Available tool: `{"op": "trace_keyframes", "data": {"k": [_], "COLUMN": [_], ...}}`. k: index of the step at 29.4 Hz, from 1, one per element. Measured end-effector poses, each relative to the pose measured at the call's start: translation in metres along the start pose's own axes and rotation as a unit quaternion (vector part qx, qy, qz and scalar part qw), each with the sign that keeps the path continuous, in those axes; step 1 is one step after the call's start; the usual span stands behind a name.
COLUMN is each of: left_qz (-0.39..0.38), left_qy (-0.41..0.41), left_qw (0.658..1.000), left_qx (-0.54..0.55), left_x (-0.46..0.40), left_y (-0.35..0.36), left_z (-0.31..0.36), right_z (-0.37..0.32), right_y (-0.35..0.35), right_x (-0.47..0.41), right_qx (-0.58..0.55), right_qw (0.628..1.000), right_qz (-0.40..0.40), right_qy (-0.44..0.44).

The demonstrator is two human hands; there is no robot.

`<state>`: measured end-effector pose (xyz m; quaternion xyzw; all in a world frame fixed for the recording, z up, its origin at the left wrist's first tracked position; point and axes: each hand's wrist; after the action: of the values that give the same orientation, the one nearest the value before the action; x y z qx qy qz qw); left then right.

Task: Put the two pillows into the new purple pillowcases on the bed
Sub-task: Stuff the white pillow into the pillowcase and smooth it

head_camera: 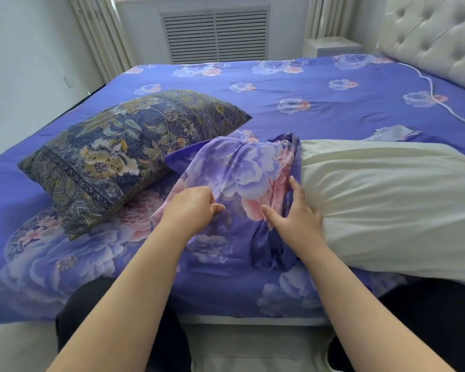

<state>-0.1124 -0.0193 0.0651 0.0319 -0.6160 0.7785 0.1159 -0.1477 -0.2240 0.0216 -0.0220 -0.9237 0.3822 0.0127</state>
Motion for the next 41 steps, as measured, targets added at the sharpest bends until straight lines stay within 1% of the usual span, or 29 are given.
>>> {"op": "trace_keyframes", "data": {"k": [2, 3, 6, 7, 9, 11, 13, 15, 17, 18, 19, 20, 21, 22, 24, 26, 27, 29, 30, 31, 32, 33, 34, 36, 37, 38, 39, 40, 41], "left_qz": [0.023, 0.030, -0.008, -0.023, -0.002, 0.061, 0.113, 0.135, 0.163, 0.159, 0.161, 0.149, 0.127, 0.116, 0.102, 0.056, 0.028, -0.014, -0.024, -0.036, -0.057, -0.085, -0.127, -0.210, -0.218, -0.186, -0.109, -0.004, 0.097], "left_qy": [0.022, 0.046, 0.127, 0.138, 0.124, 0.076, 0.054, 0.052, 0.023, 0.016, 0.021, 0.031, 0.049, 0.069, 0.111, 0.128, 0.130, 0.132, 0.139, 0.150, 0.168, 0.188, 0.205, 0.228, 0.231, 0.231, 0.214, 0.173, 0.123], "left_qw": [0.999, 0.998, 0.982, 0.977, 0.977, 0.989, 0.991, 0.988, 0.982, 0.985, 0.987, 0.980, 0.962, 0.942, 0.924, 0.938, 0.942, 0.923, 0.904, 0.883, 0.866, 0.861, 0.868, 0.887, 0.895, 0.907, 0.923, 0.934, 0.934], "left_qx": [-0.001, 0.025, 0.137, 0.160, 0.174, 0.115, 0.039, -0.048, -0.088, -0.059, 0.015, 0.127, 0.237, 0.308, 0.351, 0.316, 0.308, 0.361, 0.403, 0.443, 0.468, 0.465, 0.434, 0.343, 0.313, 0.300, 0.302, 0.314, 0.320], "left_x": [0.016, 0.025, 0.049, 0.052, 0.048, 0.042, 0.041, 0.045, 0.047, 0.049, 0.052, 0.058, 0.065, 0.070, 0.074, 0.069, 0.066, 0.066, 0.067, 0.068, 0.072, 0.075, 0.079, 0.083, 0.082, 0.080, 0.078, 0.075, 0.070], "left_y": [-0.014, -0.017, 0.000, 0.014, 0.043, 0.066, 0.079, 0.091, 0.101, 0.102, 0.101, 0.097, 0.095, 0.093, 0.096, 0.108, 0.114, 0.120, 0.120, 0.120, 0.118, 0.116, 0.112, 0.109, 0.108, 0.107, 0.104, 0.100, 0.094], "left_z": [0.015, 0.026, 0.074, 0.086, 0.094, 0.081, 0.063, 0.048, 0.036, 0.033, 0.033, 0.038, 0.046, 0.055, 0.066, 0.065, 0.062, 0.055, 0.054, 0.053, 0.052, 0.050, 0.049, 0.040, 0.033, 0.026, 0.020, 0.013, 0.005], "right_z": [0.005, 0.007, 0.013, 0.017, 0.025, 0.036, 0.037, 0.036, 0.032, 0.028, 0.024, 0.020, 0.017, 0.016, 0.017, 0.019, 0.019, 0.013, 0.006, 0.000, -0.006, -0.012, -0.016, -0.017, -0.012, -0.006, -0.001, 0.003, 0.005], "right_y": [0.002, 0.003, 0.005, 0.006, 0.005, 0.009, 0.010, 0.009, 0.010, 0.013, 0.018, 0.025, 0.031, 0.035, 0.033, 0.027, 0.026, 0.026, 0.026, 0.027, 0.028, 0.030, 0.033, 0.043, 0.047, 0.051, 0.053, 0.055, 0.057], "right_x": [-0.002, -0.003, -0.004, -0.005, -0.003, -0.003, 0.001, 0.003, 0.005, 0.009, 0.013, 0.019, 0.024, 0.028, 0.029, 0.027, 0.026, 0.031, 0.037, 0.041, 0.042, 0.042, 0.039, 0.029, 0.024, 0.020, 0.017, 0.016, 0.014], "right_qx": [-0.015, -0.029, -0.125, -0.169, -0.242, -0.273, -0.271, -0.277, -0.285, -0.272, -0.254, -0.246, -0.252, -0.271, -0.314, -0.331, -0.310, -0.193, -0.125, -0.065, -0.013, 0.028, 0.067, 0.122, 0.129, 0.117, 0.101, 0.095, 0.095], "right_qw": [1.000, 0.999, 0.992, 0.985, 0.969, 0.960, 0.960, 0.958, 0.954, 0.956, 0.961, 0.962, 0.961, 0.956, 0.943, 0.937, 0.944, 0.967, 0.967, 0.957, 0.941, 0.931, 0.934, 0.952, 0.957, 0.962, 0.965, 0.966, 0.966], "right_qz": [0.003, 0.002, -0.008, 0.006, 0.049, 0.066, 0.069, 0.078, 0.090, 0.096, 0.094, 0.082, 0.061, 0.039, 0.015, 0.014, 0.031, 0.115, 0.168, 0.214, 0.230, 0.198, 0.127, -0.040, -0.070, -0.062, -0.038, -0.013, 0.006], "right_qy": [-0.015, -0.025, -0.024, -0.016, -0.001, -0.004, -0.003, -0.010, -0.029, -0.047, -0.062, -0.082, -0.096, -0.105, -0.113, -0.110, -0.107, -0.119, -0.144, -0.188, -0.249, -0.304, -0.327, -0.278, -0.250, -0.240, -0.240, -0.242, -0.241]}}
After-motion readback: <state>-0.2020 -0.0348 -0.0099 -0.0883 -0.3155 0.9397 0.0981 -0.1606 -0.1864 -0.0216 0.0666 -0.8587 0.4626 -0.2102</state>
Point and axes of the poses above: each hand's wrist, its own x-axis away from the middle knuckle, its own y-axis out of the palm, z = x × y, and after that the axes turned 12 degrees about -z, right-handed
